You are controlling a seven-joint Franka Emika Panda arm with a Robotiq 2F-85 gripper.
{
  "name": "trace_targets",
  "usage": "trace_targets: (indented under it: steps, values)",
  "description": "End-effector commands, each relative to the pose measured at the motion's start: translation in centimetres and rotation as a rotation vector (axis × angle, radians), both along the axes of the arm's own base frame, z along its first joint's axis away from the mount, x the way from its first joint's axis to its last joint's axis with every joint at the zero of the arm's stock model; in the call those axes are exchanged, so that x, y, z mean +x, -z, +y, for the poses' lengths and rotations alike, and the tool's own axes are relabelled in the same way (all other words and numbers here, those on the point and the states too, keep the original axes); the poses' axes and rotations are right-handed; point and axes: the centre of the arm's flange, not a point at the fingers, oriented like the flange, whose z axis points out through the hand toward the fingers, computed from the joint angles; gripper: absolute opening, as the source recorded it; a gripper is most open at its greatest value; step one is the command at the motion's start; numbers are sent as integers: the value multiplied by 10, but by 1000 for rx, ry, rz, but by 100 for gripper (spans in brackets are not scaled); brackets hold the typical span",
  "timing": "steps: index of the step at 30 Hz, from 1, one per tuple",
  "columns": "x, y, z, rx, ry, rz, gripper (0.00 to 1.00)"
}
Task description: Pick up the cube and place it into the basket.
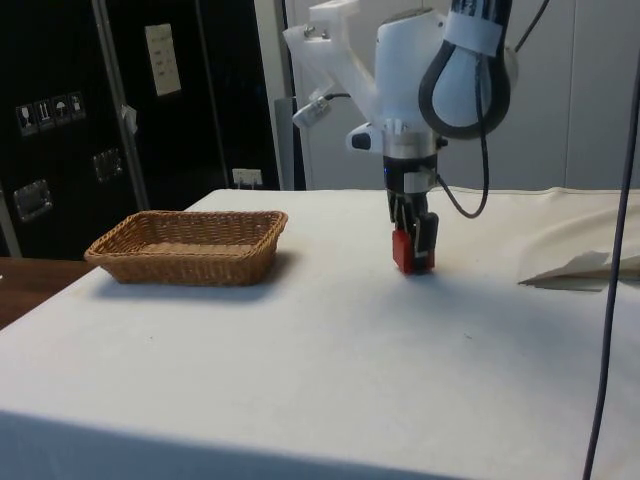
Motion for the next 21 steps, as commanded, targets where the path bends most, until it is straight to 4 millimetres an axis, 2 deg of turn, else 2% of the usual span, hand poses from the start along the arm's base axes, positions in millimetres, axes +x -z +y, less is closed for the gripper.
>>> trace_targets:
  steps: [1, 21]
  values:
    - [1, -5, -3, -1, 0, 10, 1]
    - [14, -46, -2, 31, 0, 46, 1]
